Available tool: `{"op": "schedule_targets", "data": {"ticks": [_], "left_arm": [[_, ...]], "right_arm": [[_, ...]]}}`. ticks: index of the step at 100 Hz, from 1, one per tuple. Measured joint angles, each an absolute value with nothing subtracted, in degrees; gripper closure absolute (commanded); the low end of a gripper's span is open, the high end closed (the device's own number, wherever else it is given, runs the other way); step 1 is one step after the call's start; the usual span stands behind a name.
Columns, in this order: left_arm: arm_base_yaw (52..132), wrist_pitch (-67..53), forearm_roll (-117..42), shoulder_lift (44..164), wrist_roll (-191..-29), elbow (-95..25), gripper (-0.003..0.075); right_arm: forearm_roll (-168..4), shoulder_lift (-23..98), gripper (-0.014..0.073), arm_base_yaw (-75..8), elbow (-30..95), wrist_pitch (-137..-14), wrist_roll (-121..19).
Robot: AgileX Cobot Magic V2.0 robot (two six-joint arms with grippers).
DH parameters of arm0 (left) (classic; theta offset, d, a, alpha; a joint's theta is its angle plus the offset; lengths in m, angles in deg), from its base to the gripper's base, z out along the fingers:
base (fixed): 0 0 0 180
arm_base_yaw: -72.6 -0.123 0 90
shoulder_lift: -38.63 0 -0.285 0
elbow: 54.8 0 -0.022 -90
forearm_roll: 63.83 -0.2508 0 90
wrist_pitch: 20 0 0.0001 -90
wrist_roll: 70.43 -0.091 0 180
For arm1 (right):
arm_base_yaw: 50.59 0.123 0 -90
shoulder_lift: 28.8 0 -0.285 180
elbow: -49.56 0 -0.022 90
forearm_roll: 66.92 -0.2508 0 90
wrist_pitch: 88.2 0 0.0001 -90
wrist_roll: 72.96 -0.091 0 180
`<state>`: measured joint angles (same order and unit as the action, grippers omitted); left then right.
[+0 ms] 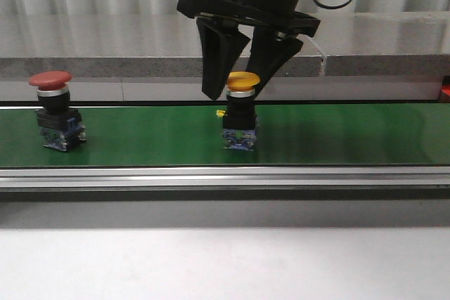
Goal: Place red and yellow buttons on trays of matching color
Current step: 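Lower the right gripper onto the yellow button, grasp and lift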
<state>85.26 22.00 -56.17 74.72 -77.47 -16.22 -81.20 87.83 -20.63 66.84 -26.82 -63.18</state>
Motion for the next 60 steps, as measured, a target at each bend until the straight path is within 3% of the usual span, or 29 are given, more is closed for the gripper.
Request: {"op": "schedule_targets", "data": {"ticks": [9, 60], "left_arm": [[85.3, 22.0, -56.2, 74.7, -77.5, -16.2, 0.0741], [85.3, 22.0, -56.2, 74.7, -77.6, -16.2, 0.0741]], "right_arm": [[-81.1, 87.8, 0.037, -20.6, 66.8, -26.7, -63.2], [-81.0, 79.3, 0.037, -25.3, 66.8, -26.2, -68.3]]}}
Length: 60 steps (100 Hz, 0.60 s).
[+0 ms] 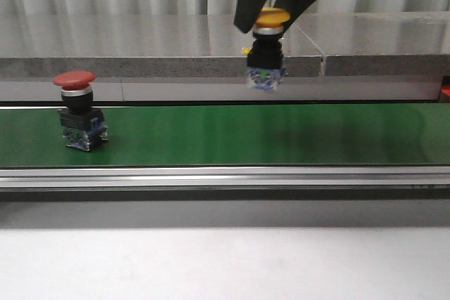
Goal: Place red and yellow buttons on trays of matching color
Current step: 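Lower the right gripper onto the yellow button, grasp and lift, then carry the yellow button to the yellow tray and open the right gripper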
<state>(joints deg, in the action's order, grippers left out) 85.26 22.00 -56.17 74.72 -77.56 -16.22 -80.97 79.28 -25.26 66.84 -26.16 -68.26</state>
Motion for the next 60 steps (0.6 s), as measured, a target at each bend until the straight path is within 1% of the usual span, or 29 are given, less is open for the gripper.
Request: {"op": "schedule_targets", "data": {"ticks": [25, 60], "left_arm": [[85.3, 22.0, -56.2, 74.7, -77.6, -16.2, 0.0741], [85.3, 22.0, -56.2, 74.7, -77.6, -16.2, 0.0741]], "right_arm": [[-81.0, 73.4, 0.037, -33.1, 63.9, -25.2, -69.5], [-80.9, 67.5, 0.037, -49.7, 57.0, -25.1, -70.8]]}}
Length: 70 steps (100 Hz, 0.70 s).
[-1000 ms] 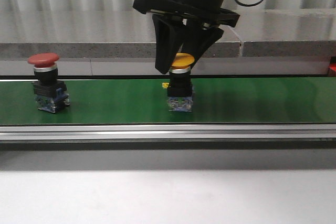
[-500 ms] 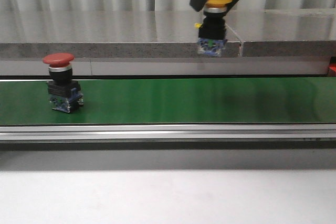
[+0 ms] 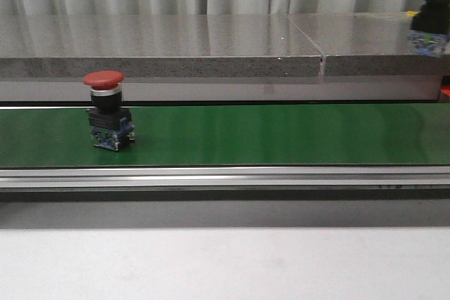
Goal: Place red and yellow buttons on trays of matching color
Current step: 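Carry the yellow button to the yellow tray and open the right gripper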
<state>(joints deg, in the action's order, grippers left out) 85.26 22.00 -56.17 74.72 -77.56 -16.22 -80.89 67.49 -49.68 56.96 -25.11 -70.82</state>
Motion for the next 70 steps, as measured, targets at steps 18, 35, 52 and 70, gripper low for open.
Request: {"op": "schedule_targets", "data": {"ticks": [18, 35, 52, 70], "left_arm": [[85.3, 22.0, -56.2, 74.7, -77.6, -16.2, 0.0741], [85.3, 22.0, -56.2, 74.7, -77.6, -16.2, 0.0741], [85.3, 22.0, -56.2, 74.7, -77.6, -16.2, 0.0741], [85.3, 22.0, -56.2, 74.7, -77.6, -16.2, 0.0741]], "right_arm": [[-80.9, 66.5, 0.037, -59.7, 55.0, -25.1, -72.1], [-80.9, 66.4, 0.037, -69.2, 52.7, -27.1, -73.9], [-80.9, 66.4, 0.037, -77.2, 49.5, -30.7, -76.2], [-80.9, 66.4, 0.037, -84.4, 47.2, -34.0, -78.8]]}}
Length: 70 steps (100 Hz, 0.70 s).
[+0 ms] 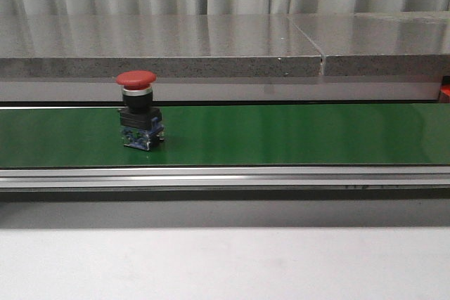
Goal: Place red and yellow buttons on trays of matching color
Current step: 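Carry the yellow button to the yellow tray and open the right gripper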
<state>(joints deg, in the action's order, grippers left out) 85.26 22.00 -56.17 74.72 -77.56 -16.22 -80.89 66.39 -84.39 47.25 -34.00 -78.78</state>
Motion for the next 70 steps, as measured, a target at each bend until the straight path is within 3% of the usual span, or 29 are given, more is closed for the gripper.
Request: {"op": "schedule_targets", "data": {"ticks": [70], "left_arm": [[85.3, 22.0, -56.2, 74.7, -77.6, -16.2, 0.0741]], "right_arm": [[-79.7, 68.6, 0.037, -91.8, 42.7, -41.8, -84.2]]}}
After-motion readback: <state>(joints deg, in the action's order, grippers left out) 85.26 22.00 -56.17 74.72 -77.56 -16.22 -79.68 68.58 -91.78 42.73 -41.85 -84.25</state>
